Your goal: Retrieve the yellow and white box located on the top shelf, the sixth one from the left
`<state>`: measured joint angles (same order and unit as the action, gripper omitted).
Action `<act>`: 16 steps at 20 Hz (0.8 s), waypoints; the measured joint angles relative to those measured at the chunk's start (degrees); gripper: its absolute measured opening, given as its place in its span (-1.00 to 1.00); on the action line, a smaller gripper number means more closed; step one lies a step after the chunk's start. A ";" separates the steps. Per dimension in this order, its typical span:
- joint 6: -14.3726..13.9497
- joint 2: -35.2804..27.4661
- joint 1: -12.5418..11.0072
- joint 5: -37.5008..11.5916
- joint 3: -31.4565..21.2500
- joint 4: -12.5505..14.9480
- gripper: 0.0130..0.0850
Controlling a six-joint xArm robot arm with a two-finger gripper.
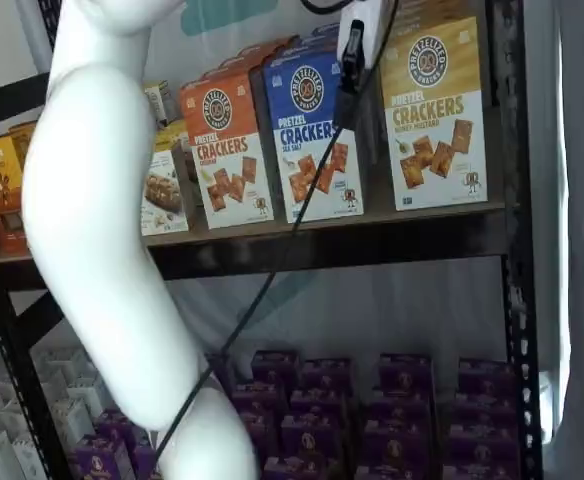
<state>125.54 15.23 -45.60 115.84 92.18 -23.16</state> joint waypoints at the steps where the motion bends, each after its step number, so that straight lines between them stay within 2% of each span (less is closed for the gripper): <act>1: 0.00 0.24 0.49 -0.40 -0.15 0.99 1.00; 2: -0.15 1.53 2.89 -1.96 -1.03 5.02 1.00; 3: -0.42 2.47 4.15 -2.76 -1.61 6.99 1.00; 5: -1.02 3.39 5.09 -3.03 -2.20 8.02 1.00; 8: -1.57 4.38 5.49 -3.43 -2.88 7.83 1.00; 13: -2.02 6.26 5.51 -6.72 -4.02 6.59 1.00; 15: -2.28 5.96 4.69 -6.93 -2.85 4.58 1.00; 16: -2.46 5.88 3.72 -7.16 -2.43 2.42 1.00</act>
<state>123.08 21.10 -41.88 108.68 89.75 -20.74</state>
